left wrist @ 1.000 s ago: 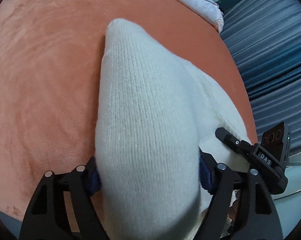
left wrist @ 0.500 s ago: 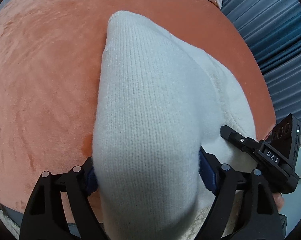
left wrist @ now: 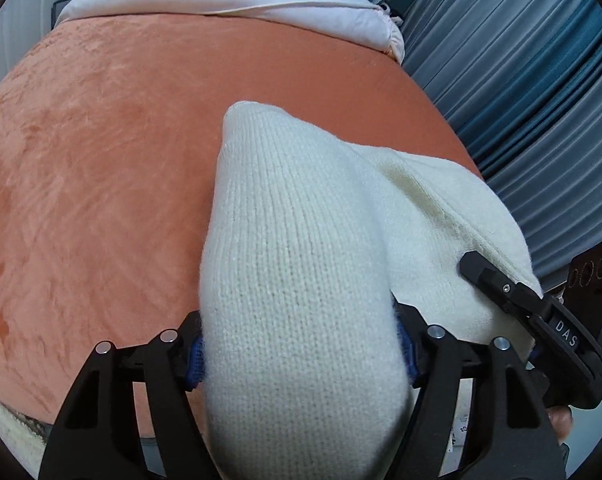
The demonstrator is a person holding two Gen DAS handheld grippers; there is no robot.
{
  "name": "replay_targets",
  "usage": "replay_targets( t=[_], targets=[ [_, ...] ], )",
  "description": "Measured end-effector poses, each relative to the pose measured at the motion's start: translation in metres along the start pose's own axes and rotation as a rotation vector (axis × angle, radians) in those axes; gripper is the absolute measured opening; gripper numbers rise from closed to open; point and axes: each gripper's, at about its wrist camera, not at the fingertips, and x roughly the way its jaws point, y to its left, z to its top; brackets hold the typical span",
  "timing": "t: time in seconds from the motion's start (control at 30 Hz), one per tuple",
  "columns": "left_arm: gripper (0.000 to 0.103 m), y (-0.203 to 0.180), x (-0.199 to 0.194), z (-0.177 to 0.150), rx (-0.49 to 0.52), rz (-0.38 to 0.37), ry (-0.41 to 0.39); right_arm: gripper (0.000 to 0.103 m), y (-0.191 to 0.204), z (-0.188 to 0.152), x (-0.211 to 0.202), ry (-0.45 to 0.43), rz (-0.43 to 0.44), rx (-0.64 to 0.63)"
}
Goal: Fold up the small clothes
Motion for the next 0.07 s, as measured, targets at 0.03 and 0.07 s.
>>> replay_targets(
  t=[0.03,0.07],
  targets=[
    [0.068,-0.001,-0.009,0.004,0.007,-0.008,-0.018,0.033,0.01,0.003,-0.006,-0.02,0.006,-0.012],
    [0.068,-0.003,-0.019,0.008,0.015,-0.018,-0.042,0.034,0.018,0.007,-0.013,-0.041,0.015,-0.025]
  ],
)
